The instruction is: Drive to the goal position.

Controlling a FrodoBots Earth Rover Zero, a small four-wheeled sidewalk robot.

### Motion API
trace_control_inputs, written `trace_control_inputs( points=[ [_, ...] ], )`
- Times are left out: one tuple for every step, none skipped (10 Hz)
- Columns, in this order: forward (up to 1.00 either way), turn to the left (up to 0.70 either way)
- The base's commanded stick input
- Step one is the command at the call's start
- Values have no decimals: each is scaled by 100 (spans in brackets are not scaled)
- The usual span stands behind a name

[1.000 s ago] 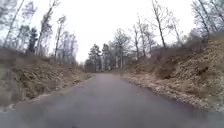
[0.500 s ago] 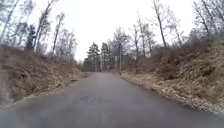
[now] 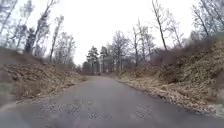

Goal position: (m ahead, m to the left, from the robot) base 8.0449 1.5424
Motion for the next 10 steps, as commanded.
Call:
trace_control_inputs(
  points=[
    [100,41],
    [100,35],
    [100,25],
    [100,15],
    [100,1],
    [100,1],
    [100,1],
    [100,1],
    [100,1],
    [100,1]
  ],
)
